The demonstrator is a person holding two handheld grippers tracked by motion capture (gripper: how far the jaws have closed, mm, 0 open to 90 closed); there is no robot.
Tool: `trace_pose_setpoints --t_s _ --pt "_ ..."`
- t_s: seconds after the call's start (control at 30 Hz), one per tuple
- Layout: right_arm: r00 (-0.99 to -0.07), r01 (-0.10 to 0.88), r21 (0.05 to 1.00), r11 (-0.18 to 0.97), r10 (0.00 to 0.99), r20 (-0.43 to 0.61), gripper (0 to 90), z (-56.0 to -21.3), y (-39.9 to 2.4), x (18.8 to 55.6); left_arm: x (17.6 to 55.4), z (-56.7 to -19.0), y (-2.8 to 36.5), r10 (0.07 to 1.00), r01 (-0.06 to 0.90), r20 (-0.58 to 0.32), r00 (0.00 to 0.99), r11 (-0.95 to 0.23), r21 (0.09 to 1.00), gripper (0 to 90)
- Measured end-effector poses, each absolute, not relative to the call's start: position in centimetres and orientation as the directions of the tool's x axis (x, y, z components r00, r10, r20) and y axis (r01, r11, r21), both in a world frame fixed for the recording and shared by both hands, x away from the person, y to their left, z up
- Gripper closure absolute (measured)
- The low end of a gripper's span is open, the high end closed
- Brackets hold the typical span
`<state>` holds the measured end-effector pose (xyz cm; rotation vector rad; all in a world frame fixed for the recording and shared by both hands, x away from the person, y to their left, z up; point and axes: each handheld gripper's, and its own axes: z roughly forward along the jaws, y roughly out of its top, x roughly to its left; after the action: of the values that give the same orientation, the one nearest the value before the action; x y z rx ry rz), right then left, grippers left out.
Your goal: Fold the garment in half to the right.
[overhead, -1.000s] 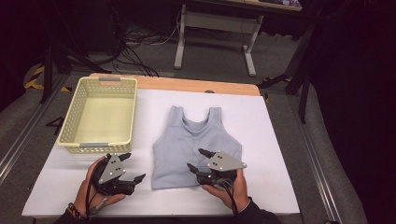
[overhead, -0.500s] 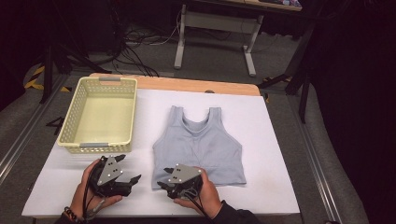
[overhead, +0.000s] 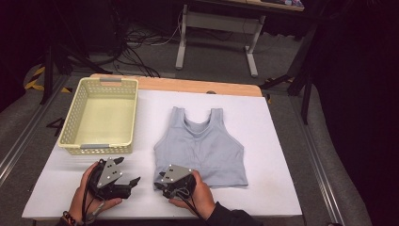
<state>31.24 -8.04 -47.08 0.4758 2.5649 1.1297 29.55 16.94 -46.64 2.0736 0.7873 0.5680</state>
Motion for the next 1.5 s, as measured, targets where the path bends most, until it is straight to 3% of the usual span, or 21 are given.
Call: trace_pose_setpoints --t_s 0.07,0.23,0.57,0.83,1.03,1.13,1.23,1.33,1.47,1.5 --pt "-0.903 0.191 0.749 0.635 0.413 -0.120 76.7 -47.0 -8.1 31.4 29.7 -46.6 17.1 0.700 0.350 0.073 0.710 -0.442 0.826 15.8" --pt "-0.901 0.198 0.750 0.631 0.419 -0.115 86.8 -47.0 -8.1 31.6 29.8 -46.7 16.9 0.704 0.364 0.060 0.708 -0.436 0.823 15.9" --pt "-0.905 0.146 0.785 0.601 0.402 -0.140 89.1 -46.4 -9.0 30.3 30.3 -46.8 15.7 0.731 0.412 -0.003 0.682 -0.381 0.828 19.5" --pt "-0.902 0.128 0.786 0.605 0.400 -0.162 88.0 -46.1 -9.4 29.8 31.1 -46.1 13.6 0.751 0.401 0.023 0.660 -0.378 0.834 20.3" --pt "-0.910 0.144 0.784 0.604 0.393 -0.136 51.5 -46.5 -8.9 30.0 31.3 -45.9 14.1 0.761 0.398 0.032 0.648 -0.374 0.838 19.9" --pt "-0.919 0.139 0.765 0.629 0.369 -0.137 42.1 -46.9 -8.3 29.8 31.3 -45.9 13.9 0.757 0.393 0.038 0.652 -0.381 0.837 19.5" --pt "-0.921 0.124 0.730 0.672 0.352 -0.168 39.3 -47.2 -7.7 29.8 31.4 -46.0 13.7 0.749 0.391 0.048 0.661 -0.397 0.830 19.2" --pt "-0.929 0.142 0.729 0.669 0.345 -0.135 46.1 -47.2 -7.6 30.2 31.2 -46.0 13.4 0.749 0.379 0.080 0.658 -0.420 0.824 18.2" --pt "-0.927 0.156 0.732 0.664 0.353 -0.123 63.9 -47.1 -7.7 30.7 31.2 -46.0 13.3 0.746 0.380 0.077 0.662 -0.422 0.823 18.2" --pt "-0.923 0.151 0.731 0.666 0.360 -0.138 72.1 -47.1 -7.8 30.9 31.3 -46.1 13.2 0.746 0.383 0.073 0.662 -0.421 0.823 18.2"
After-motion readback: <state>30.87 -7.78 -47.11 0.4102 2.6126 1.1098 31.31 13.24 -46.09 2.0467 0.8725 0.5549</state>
